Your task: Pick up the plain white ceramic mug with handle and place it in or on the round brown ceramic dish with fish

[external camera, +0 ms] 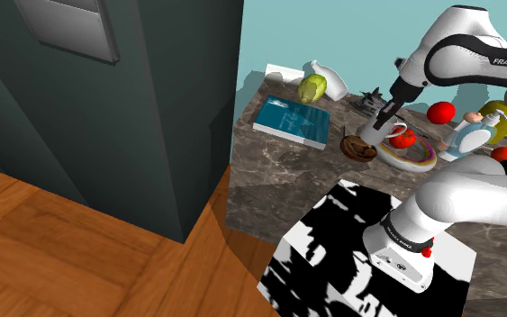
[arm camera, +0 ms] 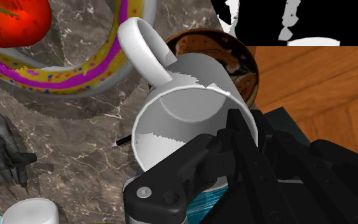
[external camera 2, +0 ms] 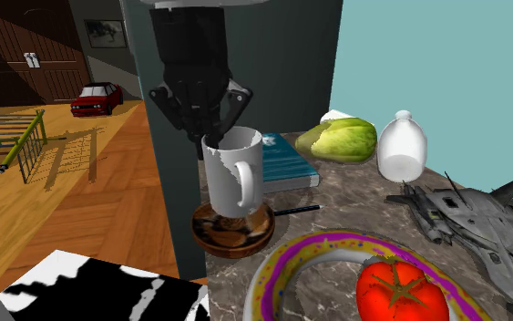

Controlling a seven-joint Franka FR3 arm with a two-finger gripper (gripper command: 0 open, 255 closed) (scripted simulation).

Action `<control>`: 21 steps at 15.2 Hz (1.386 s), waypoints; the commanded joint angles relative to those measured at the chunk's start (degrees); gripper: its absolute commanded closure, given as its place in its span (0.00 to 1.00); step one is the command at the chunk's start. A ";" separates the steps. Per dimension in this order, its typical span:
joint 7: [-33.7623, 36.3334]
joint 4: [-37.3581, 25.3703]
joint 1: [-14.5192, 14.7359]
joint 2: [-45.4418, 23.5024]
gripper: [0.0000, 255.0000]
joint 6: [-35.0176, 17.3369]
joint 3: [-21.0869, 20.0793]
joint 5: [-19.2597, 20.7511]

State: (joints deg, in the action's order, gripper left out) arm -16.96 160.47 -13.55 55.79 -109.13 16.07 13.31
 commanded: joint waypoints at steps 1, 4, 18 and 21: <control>0.10 1.46 -0.15 -0.27 1.00 -1.74 0.31 0.34; 0.13 3.51 -0.44 -0.82 1.00 -4.31 0.89 0.96; 0.15 4.96 -0.67 -1.37 0.00 -6.30 1.34 1.43; 0.10 3.43 -0.47 -0.54 0.00 -3.95 0.83 0.92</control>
State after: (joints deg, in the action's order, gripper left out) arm -16.77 164.55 -14.04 54.77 -114.26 17.08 14.41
